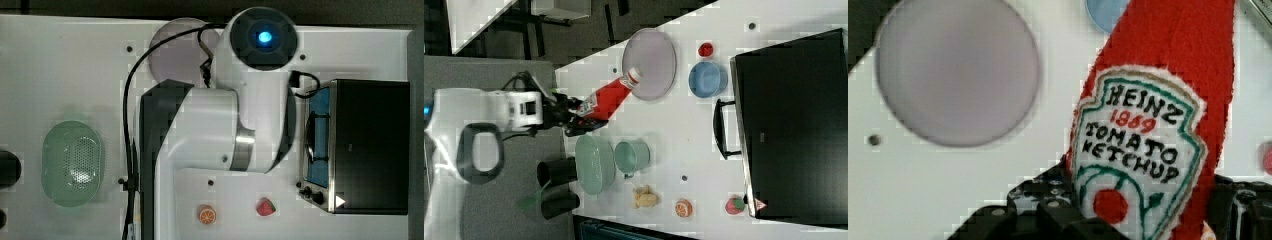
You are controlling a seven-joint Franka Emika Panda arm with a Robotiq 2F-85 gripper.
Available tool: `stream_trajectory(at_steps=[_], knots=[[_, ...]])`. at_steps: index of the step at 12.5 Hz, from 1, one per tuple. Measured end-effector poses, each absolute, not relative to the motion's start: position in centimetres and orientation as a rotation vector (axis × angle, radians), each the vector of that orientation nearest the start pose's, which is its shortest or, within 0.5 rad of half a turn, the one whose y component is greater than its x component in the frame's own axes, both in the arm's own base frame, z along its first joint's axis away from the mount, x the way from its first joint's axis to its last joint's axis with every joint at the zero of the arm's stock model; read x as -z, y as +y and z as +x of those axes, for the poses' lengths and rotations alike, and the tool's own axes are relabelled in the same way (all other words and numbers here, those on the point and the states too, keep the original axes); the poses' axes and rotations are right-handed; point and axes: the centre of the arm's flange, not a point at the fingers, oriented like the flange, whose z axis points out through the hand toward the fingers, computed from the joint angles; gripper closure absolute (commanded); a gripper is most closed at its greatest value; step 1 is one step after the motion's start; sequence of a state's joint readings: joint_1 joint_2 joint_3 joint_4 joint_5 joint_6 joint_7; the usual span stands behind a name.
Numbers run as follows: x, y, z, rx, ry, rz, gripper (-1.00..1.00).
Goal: Pick Ketchup from oven and place it on table.
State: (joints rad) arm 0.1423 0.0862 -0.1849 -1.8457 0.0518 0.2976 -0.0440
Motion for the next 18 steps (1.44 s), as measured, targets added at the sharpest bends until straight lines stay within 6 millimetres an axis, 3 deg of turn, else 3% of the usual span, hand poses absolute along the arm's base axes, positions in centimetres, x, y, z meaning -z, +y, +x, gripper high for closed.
stream_trajectory(at_steps=[2, 6, 9, 11, 13, 14, 18], knots=[[-42.2, -1.9, 57.7, -0.097, 1.235, -2.877, -0.29], [-29.9, -3.0, 53.0, -0.233, 1.323, -2.864, -0.29], [-23.3, -4.6, 50.7, -0.244, 1.363, -2.898, -0.29], [-20.2, -5.1, 49.8, -0.317, 1.386, -2.914, -0.34], [-18.1, -4.3, 50.1, -0.335, 1.367, -2.930, -0.75], [-17.7, -3.8, 50.1, -0.326, 1.351, -2.939, -0.97], [-18.7, -2.9, 51.4, -0.226, 1.343, -2.910, -1.00]])
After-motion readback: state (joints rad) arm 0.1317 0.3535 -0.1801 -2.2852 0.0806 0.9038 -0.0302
